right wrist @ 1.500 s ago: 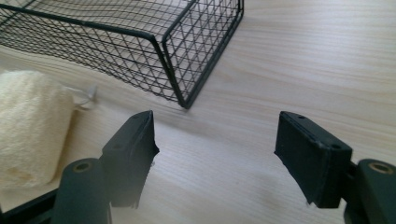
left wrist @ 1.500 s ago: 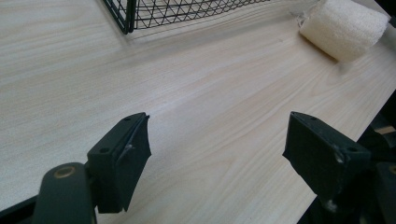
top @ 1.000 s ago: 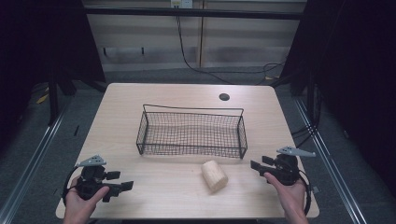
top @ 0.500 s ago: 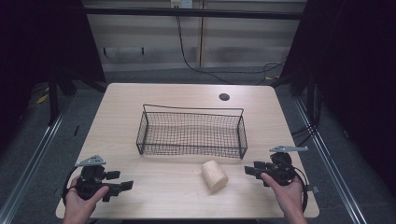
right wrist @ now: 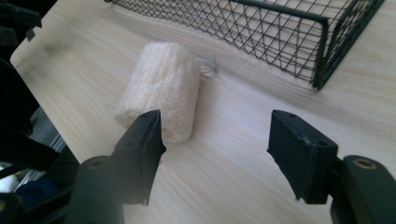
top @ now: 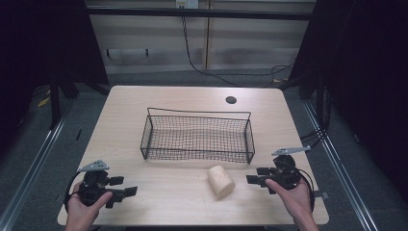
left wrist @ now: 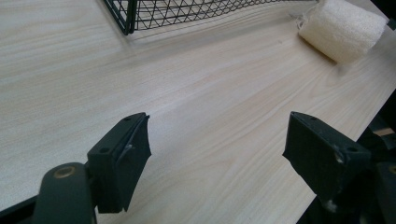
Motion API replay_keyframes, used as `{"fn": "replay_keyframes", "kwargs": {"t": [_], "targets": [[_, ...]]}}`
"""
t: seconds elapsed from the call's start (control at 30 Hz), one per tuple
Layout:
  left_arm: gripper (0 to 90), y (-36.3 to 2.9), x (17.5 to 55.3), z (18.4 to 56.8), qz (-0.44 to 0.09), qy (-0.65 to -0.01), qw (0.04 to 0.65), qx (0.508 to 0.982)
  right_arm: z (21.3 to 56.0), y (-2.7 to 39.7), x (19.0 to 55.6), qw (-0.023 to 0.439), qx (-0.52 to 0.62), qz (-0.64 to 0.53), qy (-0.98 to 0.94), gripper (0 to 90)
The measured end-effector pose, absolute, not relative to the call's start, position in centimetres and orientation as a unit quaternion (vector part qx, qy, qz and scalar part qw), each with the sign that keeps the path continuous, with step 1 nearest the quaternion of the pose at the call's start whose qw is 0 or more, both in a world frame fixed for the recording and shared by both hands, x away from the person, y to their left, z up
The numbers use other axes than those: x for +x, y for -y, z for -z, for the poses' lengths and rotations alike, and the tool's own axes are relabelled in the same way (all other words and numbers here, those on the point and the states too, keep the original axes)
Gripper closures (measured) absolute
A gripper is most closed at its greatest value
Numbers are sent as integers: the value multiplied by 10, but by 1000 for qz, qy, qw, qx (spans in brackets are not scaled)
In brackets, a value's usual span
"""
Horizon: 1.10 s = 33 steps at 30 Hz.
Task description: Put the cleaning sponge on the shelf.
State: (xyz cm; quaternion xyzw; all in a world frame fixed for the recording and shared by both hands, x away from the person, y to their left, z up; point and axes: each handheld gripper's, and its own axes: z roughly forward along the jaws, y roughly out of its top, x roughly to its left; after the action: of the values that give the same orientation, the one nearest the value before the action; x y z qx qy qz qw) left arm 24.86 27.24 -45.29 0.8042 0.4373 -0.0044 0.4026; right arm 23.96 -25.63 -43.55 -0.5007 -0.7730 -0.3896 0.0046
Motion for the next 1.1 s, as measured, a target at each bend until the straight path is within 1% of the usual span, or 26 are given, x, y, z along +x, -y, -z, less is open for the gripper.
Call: {"fn": "replay_keyframes", "kwargs": {"t": [0.2,0.33,0.43,0.5,0.67,0.77,1.1], "targets": [[220,-273,249,453,6,-439,402,803,432,248,243,13,-495,376,783,314],[220,-273,249,453,5,-441,402,802,430,240,247,30,-485,362,796,297],[220,-273,249,454,7,-440,400,804,429,230,252,42,-478,353,803,265],[220,-273,249,453,6,-438,403,804,429,227,254,53,-473,360,802,263],[220,-273,249,454,7,-440,402,803,427,221,256,55,-471,351,807,258],[220,-273,249,454,6,-439,401,804,423,215,260,63,-466,341,814,221],[220,-273,249,453,6,-439,402,804,421,204,269,88,-468,317,820,208]]}}
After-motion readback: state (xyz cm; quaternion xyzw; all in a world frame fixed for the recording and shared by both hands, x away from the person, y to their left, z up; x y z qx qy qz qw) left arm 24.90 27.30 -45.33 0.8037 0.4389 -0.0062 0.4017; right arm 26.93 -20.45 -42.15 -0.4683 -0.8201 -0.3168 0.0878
